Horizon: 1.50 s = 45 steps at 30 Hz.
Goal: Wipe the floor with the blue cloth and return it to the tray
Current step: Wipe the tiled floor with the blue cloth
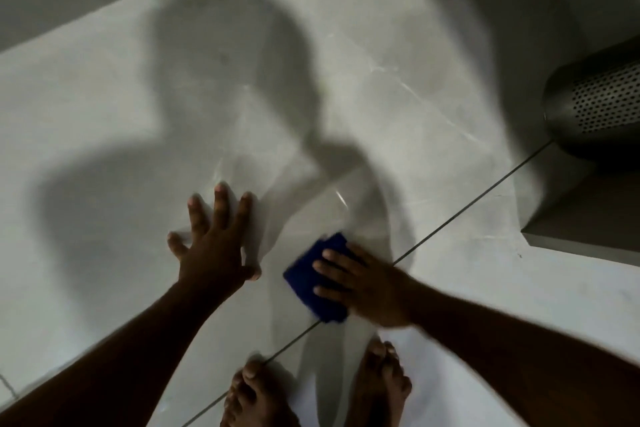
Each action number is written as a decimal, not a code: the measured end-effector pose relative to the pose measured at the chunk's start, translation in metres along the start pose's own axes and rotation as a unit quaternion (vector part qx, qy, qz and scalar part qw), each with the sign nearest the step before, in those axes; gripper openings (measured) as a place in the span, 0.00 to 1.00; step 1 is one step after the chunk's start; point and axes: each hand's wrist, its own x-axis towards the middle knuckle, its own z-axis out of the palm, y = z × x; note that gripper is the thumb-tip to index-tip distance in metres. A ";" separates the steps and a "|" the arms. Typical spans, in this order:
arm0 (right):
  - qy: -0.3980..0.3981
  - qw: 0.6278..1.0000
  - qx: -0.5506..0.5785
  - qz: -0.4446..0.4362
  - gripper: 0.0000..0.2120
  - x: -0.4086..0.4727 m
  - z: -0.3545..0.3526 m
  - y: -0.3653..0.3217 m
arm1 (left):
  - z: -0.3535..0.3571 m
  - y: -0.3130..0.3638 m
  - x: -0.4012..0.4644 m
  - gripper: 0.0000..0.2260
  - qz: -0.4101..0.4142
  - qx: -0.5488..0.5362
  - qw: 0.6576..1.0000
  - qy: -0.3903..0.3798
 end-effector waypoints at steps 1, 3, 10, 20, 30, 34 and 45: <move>-0.004 0.999 -0.032 -0.039 0.31 -0.011 -0.008 0.037 | 0.000 0.000 0.000 0.59 -0.001 -0.001 1.000 0.003; -0.001 0.997 -0.068 0.031 0.31 -0.016 -0.024 0.104 | 0.000 0.001 0.001 0.59 -0.002 -0.003 1.000 0.008; 0.108 0.851 0.107 0.502 0.39 0.143 -0.057 0.093 | 0.000 0.001 0.003 0.59 -0.004 0.010 1.000 0.012; 0.036 0.944 0.018 0.328 0.34 -0.039 -0.024 0.094 | -0.003 0.008 0.001 0.58 -0.008 0.012 1.000 0.000; 0.050 0.964 0.082 0.248 0.38 0.071 -0.019 -0.021 | -0.004 0.005 -0.001 0.59 -0.002 0.017 1.000 -0.001; 0.023 0.969 0.038 0.244 0.33 -0.029 -0.012 0.038 | -0.003 0.005 0.000 0.58 -0.001 0.016 1.000 0.005; 0.053 0.963 0.068 0.255 0.36 0.080 -0.027 0.002 | -0.003 0.005 0.000 0.59 0.002 0.028 1.000 0.003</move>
